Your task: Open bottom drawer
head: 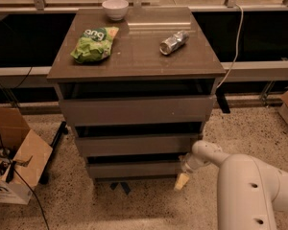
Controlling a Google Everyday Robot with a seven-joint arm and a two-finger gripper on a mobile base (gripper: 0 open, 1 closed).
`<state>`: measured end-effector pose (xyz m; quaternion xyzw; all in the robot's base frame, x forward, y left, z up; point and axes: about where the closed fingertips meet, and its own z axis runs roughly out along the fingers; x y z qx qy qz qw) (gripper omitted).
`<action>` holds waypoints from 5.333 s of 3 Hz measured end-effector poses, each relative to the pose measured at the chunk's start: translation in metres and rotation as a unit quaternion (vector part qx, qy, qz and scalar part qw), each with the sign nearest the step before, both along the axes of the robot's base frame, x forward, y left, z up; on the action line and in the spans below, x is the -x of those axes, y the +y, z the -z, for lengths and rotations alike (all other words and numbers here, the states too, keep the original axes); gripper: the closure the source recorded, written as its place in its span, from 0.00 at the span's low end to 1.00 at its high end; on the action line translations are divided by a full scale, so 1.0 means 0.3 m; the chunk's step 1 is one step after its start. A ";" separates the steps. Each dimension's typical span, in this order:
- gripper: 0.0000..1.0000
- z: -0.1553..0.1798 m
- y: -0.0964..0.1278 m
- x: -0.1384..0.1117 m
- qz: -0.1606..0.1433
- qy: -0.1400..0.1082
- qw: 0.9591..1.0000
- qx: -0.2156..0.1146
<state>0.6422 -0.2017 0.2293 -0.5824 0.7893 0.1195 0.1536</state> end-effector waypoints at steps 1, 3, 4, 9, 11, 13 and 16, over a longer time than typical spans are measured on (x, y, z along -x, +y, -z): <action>0.00 0.078 0.000 -0.032 0.016 -0.005 1.000 -0.013; 0.16 0.175 -0.053 -0.073 0.051 0.003 0.999 -0.012; 0.47 0.184 -0.079 -0.057 0.055 0.014 0.998 -0.003; 0.53 0.149 -0.079 -0.056 0.055 0.014 0.998 -0.003; 0.06 0.141 -0.079 -0.056 0.055 0.014 0.998 -0.003; 0.00 0.126 0.013 -0.008 0.000 0.013 1.000 0.006; 0.41 0.172 0.122 0.092 -0.069 0.052 0.996 -0.005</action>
Offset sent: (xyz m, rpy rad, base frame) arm 0.0370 -0.0231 -0.0565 0.0518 -0.0372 -0.1293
